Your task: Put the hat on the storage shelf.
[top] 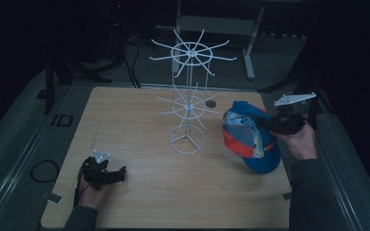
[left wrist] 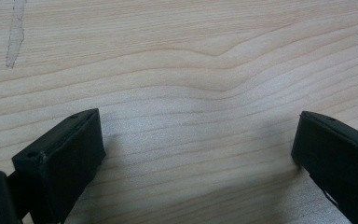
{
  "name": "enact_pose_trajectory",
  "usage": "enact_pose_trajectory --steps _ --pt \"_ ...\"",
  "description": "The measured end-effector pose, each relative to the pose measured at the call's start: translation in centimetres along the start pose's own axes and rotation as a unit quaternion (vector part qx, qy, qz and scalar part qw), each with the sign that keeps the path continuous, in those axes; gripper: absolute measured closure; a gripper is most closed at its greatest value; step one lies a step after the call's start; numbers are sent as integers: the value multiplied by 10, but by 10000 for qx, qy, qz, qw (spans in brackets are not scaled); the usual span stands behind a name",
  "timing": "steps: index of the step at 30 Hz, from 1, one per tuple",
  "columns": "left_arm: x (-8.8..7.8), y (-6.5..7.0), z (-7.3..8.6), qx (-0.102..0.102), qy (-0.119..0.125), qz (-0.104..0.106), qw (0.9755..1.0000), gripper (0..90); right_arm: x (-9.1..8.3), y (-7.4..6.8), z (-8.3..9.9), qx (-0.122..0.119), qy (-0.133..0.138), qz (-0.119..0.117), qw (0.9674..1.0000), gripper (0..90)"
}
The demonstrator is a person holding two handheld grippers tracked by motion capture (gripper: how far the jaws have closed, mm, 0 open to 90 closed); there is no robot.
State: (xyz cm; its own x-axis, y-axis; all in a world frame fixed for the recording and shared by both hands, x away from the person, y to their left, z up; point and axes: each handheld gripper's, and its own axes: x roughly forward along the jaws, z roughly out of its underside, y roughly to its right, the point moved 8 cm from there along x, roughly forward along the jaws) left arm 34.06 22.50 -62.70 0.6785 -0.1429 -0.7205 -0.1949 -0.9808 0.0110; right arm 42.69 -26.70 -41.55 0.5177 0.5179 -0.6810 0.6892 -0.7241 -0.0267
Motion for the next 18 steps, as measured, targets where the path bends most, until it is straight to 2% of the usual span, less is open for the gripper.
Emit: enact_pose_trajectory --steps 18 --pt "0 0 0 -7 6 -1 10000 27 -13 0 -8 -88 45 4 10000 878"
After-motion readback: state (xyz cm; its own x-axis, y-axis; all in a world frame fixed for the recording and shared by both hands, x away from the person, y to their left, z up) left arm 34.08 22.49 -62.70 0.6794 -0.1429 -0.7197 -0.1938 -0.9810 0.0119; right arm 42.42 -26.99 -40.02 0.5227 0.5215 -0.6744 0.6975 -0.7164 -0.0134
